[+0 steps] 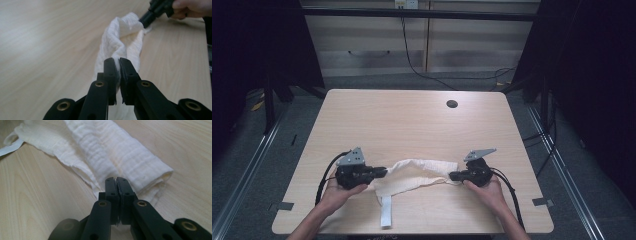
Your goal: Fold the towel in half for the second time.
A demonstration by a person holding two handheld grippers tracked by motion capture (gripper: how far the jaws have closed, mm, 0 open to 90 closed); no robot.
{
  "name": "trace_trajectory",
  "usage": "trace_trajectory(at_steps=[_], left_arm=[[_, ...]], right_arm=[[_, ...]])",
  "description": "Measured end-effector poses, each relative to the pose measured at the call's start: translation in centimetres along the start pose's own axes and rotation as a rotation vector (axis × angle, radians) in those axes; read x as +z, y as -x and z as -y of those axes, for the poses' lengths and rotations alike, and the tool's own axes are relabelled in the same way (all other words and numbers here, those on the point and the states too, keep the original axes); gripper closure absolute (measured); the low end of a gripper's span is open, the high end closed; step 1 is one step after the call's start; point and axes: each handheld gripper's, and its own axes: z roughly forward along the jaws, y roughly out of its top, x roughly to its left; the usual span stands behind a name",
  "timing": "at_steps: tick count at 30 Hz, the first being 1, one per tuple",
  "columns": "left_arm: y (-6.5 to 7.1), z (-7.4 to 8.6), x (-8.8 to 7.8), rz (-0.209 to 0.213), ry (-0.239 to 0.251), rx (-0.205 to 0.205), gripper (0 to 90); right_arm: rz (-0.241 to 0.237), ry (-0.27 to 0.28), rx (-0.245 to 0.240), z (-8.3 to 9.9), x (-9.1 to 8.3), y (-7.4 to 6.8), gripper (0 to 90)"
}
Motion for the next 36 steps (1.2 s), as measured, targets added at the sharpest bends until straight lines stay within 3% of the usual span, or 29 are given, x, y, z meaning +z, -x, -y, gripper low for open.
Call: trace_trajectory(at_steps=[3,6,11,14,15,19,22,26,29,33,35,36], left_arm=[[0.7,1.1,0.3,0.050,-0.009,-0.017,84.6],[1.1,2.3,0.9,0.069,-0.068,-0.006,84.6],[1.6,3.6,1.5,0.069,-0.126,-0.016,84.6],[1.5,3.7,1.5,0.009,-0.145,0.023,85.1],[1.6,3.7,1.5,-0.033,-0.145,0.043,85.3],[1.3,3.7,1.7,-0.039,-0.138,0.047,85.5],[0.9,3.4,2.3,-0.076,-0.128,0.053,85.5],[-0.1,2.8,3.0,-0.099,-0.124,0.031,85.5],[-1.1,2.8,3.2,-0.087,-0.103,-0.011,85.4],[-1.8,2.3,3.6,-0.145,-0.108,0.018,85.4],[-2.4,2.4,3.8,-0.133,-0.094,-0.017,85.4],[-2.8,2.2,3.8,-0.134,-0.097,-0.016,85.4]], right_arm=[[0.003,-0.002,0.001,0.0,0.0,0.0,88.3],[0.006,-0.003,-0.003,0.0,0.0,-0.1,88.3],[0.016,-0.008,-0.021,-0.1,0.0,-0.1,88.2],[0.052,-0.009,-0.028,0.0,-0.3,-0.1,88.2],[0.059,-0.005,-0.026,0.1,-0.5,-0.1,88.2],[0.073,0.016,-0.019,1.4,-1.4,-0.4,88.2],[0.108,0.012,-0.044,1.8,-1.9,-1.1,88.2],[0.150,0.003,-0.057,1.9,-1.9,-1.6,88.1],[0.153,0.013,-0.051,1.8,-1.8,-1.2,88.1],[0.147,0.033,-0.031,1.3,-1.3,-0.5,88.0],[0.169,0.032,-0.038,0.9,-1.1,-0.3,87.8],[0.174,0.033,-0.041,0.7,-0.9,-0.1,87.8]])
